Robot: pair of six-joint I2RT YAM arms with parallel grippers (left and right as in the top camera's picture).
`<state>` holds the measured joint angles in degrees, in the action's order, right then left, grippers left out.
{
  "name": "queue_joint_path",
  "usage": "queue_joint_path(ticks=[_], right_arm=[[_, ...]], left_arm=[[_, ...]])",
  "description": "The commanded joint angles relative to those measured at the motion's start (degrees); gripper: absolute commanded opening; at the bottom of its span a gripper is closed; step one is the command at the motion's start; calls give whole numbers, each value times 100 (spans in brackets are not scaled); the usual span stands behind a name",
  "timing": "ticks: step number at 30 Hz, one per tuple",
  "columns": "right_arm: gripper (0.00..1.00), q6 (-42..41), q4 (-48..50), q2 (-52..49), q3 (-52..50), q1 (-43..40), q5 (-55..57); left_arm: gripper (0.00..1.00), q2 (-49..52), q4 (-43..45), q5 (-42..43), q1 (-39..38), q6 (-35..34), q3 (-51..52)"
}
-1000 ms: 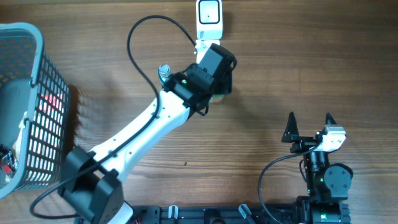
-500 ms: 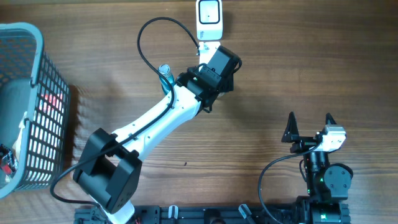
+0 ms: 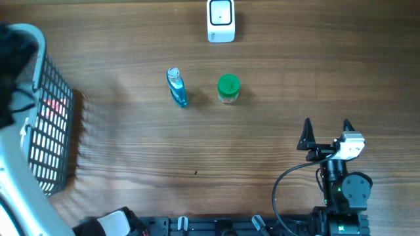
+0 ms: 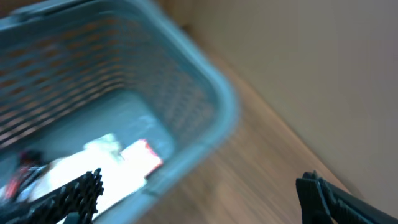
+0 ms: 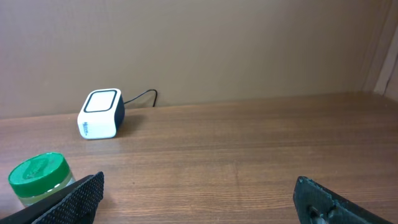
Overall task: Scan the item barcode
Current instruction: 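Carry the green-lidded jar out and set it beside the bottle, then reach the left gripper into the basket and grasp the hex wrench pack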
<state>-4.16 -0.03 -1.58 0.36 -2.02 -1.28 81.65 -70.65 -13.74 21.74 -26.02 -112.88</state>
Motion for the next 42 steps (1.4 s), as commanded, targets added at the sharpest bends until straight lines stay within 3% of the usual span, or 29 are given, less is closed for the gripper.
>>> queue_joint_path(ticks=[1, 6, 11, 16, 19, 29, 39, 42], right_arm=[[100, 101, 17, 39, -7, 24, -46], [100, 101, 17, 39, -7, 24, -46], [100, 101, 17, 39, -7, 24, -46], [100, 101, 17, 39, -7, 24, -46], [100, 98, 17, 39, -7, 24, -46], [100, 101, 17, 39, -7, 24, -46], [100, 101, 17, 39, -7, 24, -46], [100, 101, 17, 39, -7, 24, -46]], left_arm=[[100, 201, -111, 304, 1467, -435, 105], [100, 402, 597, 409, 2103, -393, 1550], [100, 420, 2149, 125, 2120, 859, 3560], [100, 575, 2151, -229, 2127, 2293, 3770], [100, 638, 1878, -588, 2245, 2420, 3873], [98, 675, 2424, -542, 3320, 2260, 4601], [98, 1508, 3458, -542, 3410, 2334, 5119], [93, 1805, 3624, -542, 3410, 2433, 5119]])
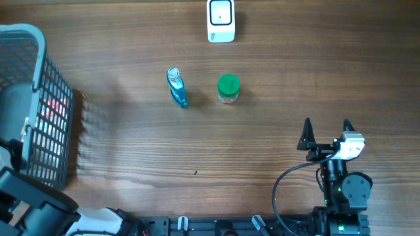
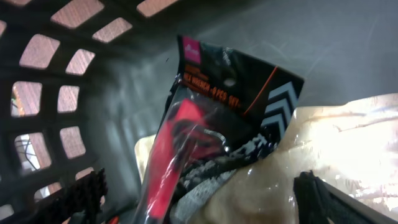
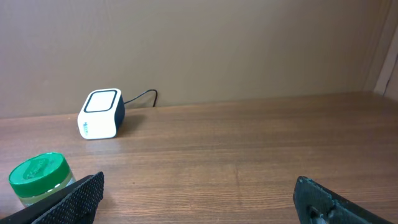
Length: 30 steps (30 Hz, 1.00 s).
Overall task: Scan the item barcode
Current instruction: 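Reach the left gripper into the basket and grasp the hex wrench pack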
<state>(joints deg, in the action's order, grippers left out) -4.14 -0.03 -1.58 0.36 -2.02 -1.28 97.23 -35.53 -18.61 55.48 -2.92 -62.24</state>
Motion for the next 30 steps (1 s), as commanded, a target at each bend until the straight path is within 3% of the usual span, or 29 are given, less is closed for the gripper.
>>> queue_joint_path(ticks=[1, 3, 7, 11, 16, 19, 24, 30], right_arm=[[100, 96, 17, 39, -7, 24, -46], [100, 98, 17, 39, -7, 24, -46], [100, 98, 17, 39, -7, 24, -46], [100, 96, 17, 39, -7, 24, -46], [100, 98, 17, 39, -7, 24, -46], [100, 98, 17, 39, -7, 24, -46], [100, 98, 17, 39, -7, 24, -46], [100, 98, 17, 39, -7, 24, -46]], left_arm=[[90, 291, 138, -52, 35, 122, 55], [79, 323, 205, -52, 35, 122, 55], [65, 323, 214, -55, 35, 120, 55], [34, 323, 238, -57, 37, 120, 55], [11, 323, 310, -55, 35, 118, 55], [4, 323, 446, -52, 26, 98, 52], [4, 317, 494, 317, -70, -101, -190], [4, 317, -254, 623, -1008, -398, -1596]])
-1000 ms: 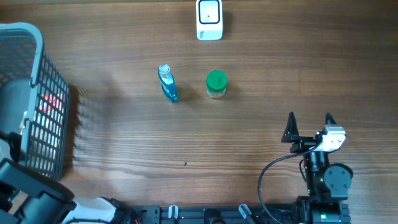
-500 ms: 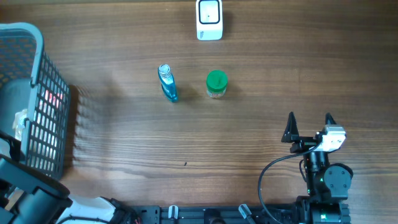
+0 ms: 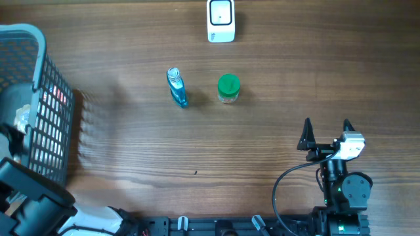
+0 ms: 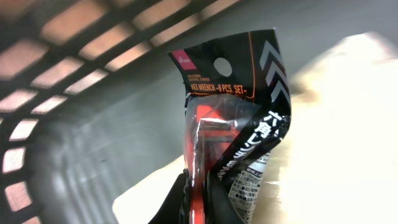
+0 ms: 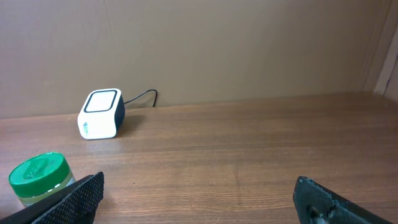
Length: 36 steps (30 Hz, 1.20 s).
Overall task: Scan the item barcode
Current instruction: 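Reach the left gripper into the basket and grasp the hex wrench pack, then carry the hex wrench pack out and drop it near the bottle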
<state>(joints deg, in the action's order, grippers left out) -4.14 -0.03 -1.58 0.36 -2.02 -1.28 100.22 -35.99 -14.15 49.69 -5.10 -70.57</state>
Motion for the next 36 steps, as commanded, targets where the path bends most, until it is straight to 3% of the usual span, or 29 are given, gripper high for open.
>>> queue_joint_path(ticks=[1, 6, 11, 16, 19, 24, 26, 29, 31, 36], right_arm=[[100, 96, 17, 39, -7, 24, -46], [100, 96, 17, 39, -7, 24, -46], [100, 96, 17, 39, -7, 24, -46], [100, 98, 17, 39, -7, 24, -46], [100, 96, 17, 39, -7, 24, -46], [100, 98, 17, 39, -7, 24, -46], [100, 101, 17, 39, -7, 24, -46], [100, 98, 17, 39, -7, 24, -46], [100, 96, 17, 39, -7, 24, -46], [100, 96, 17, 39, -7, 24, -46]], left_arm=[[4, 7, -354, 175, -575, -179, -1040], [4, -164, -1287, 299, -1235, -584, -2929], [4, -785, -2020, 1766, -1423, -863, -4343], [4, -1639, -2839, 5154, -1438, -841, -4483], [4, -1631, -3543, 6046, -1775, -243, -4478], [4, -1633, -4621, 6078, -3440, 1569, -4478], [4, -1626, -4774, 5838, -3958, 1851, -4478], [4, -1622, -4881, 4306, -5268, 1838, -4470], [4, -1622, -4892, 3827, -5864, 1812, -4350], [4, -1617, -3936, 2625, -7222, 1060, -2739]])
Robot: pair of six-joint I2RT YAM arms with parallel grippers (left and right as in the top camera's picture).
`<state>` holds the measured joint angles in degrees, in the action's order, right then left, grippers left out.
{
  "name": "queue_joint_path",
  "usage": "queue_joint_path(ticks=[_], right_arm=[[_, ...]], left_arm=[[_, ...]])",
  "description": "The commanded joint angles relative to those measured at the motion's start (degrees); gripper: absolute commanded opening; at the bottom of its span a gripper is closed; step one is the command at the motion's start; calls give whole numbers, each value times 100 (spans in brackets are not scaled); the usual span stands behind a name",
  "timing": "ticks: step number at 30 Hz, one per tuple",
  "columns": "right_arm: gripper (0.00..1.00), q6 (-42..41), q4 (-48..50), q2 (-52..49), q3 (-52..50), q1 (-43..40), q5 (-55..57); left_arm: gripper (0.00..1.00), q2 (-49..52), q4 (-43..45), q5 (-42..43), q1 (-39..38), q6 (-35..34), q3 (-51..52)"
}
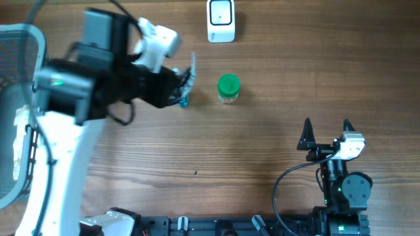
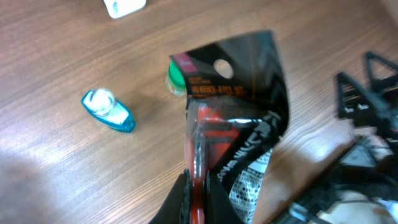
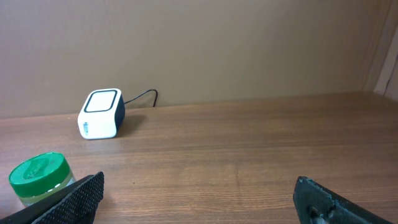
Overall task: Scan the item barcode
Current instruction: 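Carry the hex wrench pack out and drop it near the bottle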
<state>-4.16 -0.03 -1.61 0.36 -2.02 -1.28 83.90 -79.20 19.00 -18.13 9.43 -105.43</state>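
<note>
A black and red hex wrench packet (image 2: 236, 124) hangs in the air, and my left gripper (image 2: 198, 190) is shut on its red lower edge. In the overhead view the left gripper (image 1: 184, 81) holds it above the table, just left of the green-lidded jar (image 1: 228, 87). The white barcode scanner (image 1: 221, 20) stands at the far edge, beyond the packet. A barcode label shows on the packet's lower right. My right gripper (image 1: 326, 134) rests open near the front right, with nothing between its fingers (image 3: 69, 198).
A small blue bottle (image 2: 109, 111) lies on the wood, partly under my left arm in the overhead view. The grey mesh basket (image 1: 20, 118) stands at the left edge. The scanner's cable runs to the back wall (image 3: 144, 96).
My left gripper was inside the basket, shut on the wrench packet. Now it holds the packet over the table by the blue bottle and green jar. The right arm has not moved.
My left gripper was open above the basket. Then it was open down inside the basket, over the wrench packet. Then it was shut on the packet, still in the basket. Now the packet is out, held over the middle of the table near the scanner.
</note>
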Motion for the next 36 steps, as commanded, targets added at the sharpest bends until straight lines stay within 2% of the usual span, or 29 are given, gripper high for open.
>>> queue_joint_path(ticks=[1, 5, 8, 11, 17, 21, 24, 26, 27, 29, 31, 33, 36], right_arm=[[100, 98, 17, 42, -7, 24, -46], [100, 98, 17, 42, -7, 24, -46], [100, 101, 17, 42, -7, 24, -46], [100, 101, 17, 42, -7, 24, -46], [100, 101, 17, 42, -7, 24, -46], [100, 98, 17, 42, -7, 24, -46], [100, 101, 17, 42, -7, 24, -46], [100, 98, 17, 42, -7, 24, -46], [100, 101, 17, 42, -7, 24, -46], [100, 98, 17, 42, -7, 24, -46], [100, 98, 17, 42, -7, 24, -46], [100, 98, 17, 42, -7, 24, -46], [100, 101, 17, 42, -7, 24, -46]], left_arm=[[4, 20, 671, -822, -595, -557, 1097], [4, 44, 2199, -1609, -1335, -1036, 2756], [4, 109, 2824, -2286, -1668, -1276, 3547], [4, 315, 3556, -2365, -1740, -1298, 4258], [4, 901, 5254, -3029, -1740, -1252, 4833], [4, 1357, 5412, -3038, -1740, -1252, 4833], [19, 1338, 5278, -3045, -1740, -1250, 4833], [35, 1300, 5278, -3042, -1740, -1252, 4833], [46, 1207, 5246, -3042, -1757, -1252, 4819], [58, 940, 4933, -3040, -1862, -1252, 4649], [74, 398, 4374, -3042, -2135, -1248, 4266], [89, -444, 3700, -2900, -2514, -1250, 3469], [100, -1150, 3093, -2634, -2446, -1320, 2315]])
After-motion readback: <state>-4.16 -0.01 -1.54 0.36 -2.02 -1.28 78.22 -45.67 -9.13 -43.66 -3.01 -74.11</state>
